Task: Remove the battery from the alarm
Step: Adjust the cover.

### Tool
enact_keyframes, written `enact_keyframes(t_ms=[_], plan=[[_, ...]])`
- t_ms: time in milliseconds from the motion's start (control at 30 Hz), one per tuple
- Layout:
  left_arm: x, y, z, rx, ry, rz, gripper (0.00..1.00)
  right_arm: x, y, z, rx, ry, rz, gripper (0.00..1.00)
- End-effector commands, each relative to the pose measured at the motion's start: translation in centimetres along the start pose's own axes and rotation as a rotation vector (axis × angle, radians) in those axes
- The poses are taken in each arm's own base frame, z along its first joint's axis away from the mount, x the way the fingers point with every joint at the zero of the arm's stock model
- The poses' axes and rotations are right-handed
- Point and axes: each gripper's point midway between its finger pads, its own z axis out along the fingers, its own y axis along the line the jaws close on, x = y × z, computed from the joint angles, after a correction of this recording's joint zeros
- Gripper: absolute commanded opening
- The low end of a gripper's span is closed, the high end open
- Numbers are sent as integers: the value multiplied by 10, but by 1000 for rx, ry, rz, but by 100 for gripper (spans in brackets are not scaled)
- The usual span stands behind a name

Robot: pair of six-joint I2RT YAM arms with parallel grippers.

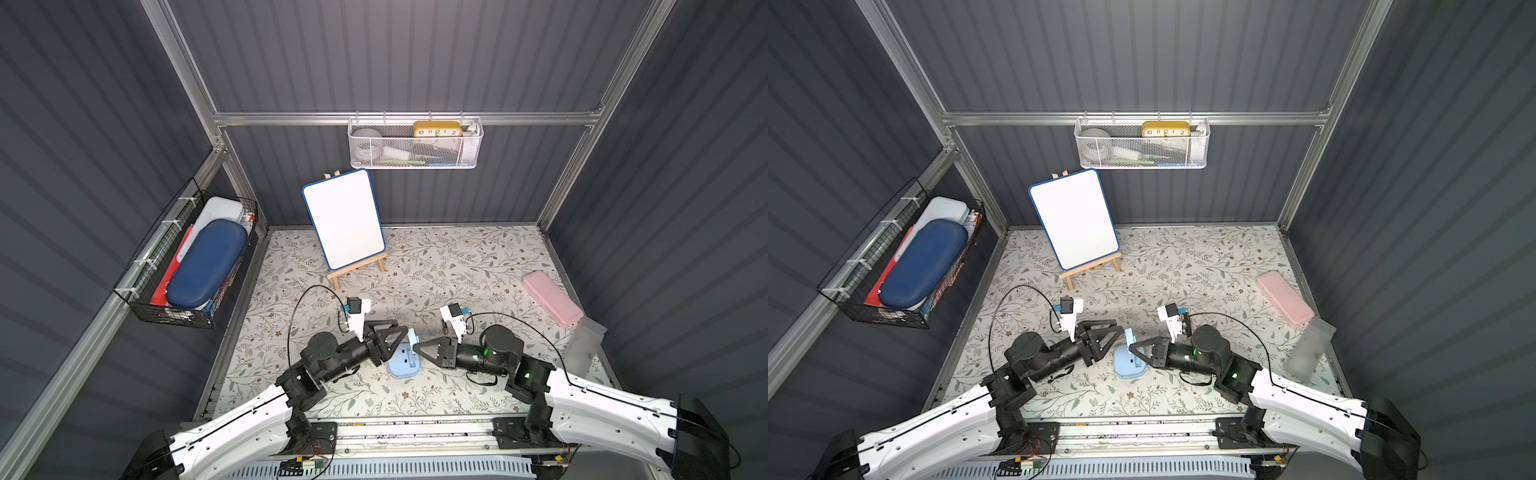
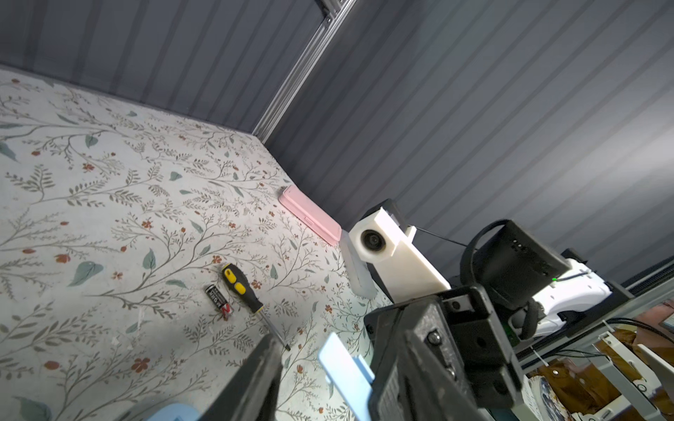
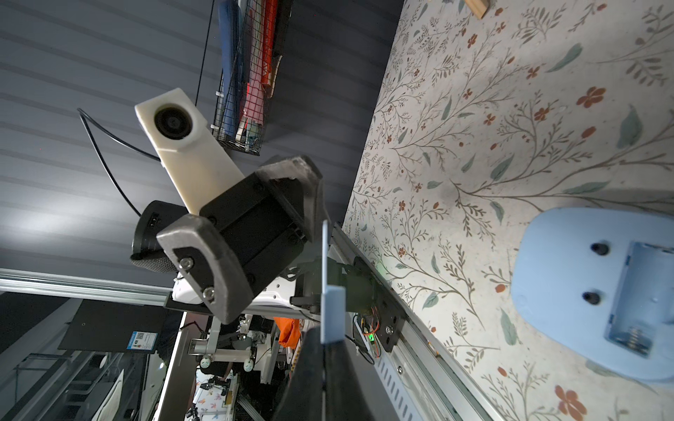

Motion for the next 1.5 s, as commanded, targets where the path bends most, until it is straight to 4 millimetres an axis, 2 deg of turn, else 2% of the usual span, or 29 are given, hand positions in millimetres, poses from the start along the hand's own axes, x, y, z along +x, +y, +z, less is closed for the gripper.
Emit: enact_keyframes(t_ms=[0, 167, 233, 567, 700, 900, 1467], plan=[[8, -7, 0, 65, 25, 2, 56, -4, 4, -1, -28, -14, 2, 0], [27, -10, 17, 125, 139, 15, 51, -8, 11, 0, -57, -29, 10, 0], [27, -10, 19, 140, 142, 18, 49, -10, 14, 0, -63, -30, 3, 0], [18, -13, 16, 181, 101, 12, 49, -8, 12, 3, -61, -17, 16, 0], [21, -19, 17, 226, 125, 14, 43, -9, 12, 3, -59, -24, 11, 0], [23, -16, 19, 222, 131, 11, 31, -8, 12, 4, -61, -15, 10, 0], [9, -17, 14, 202, 65, 20, 16, -7, 11, 6, -55, -4, 6, 0]])
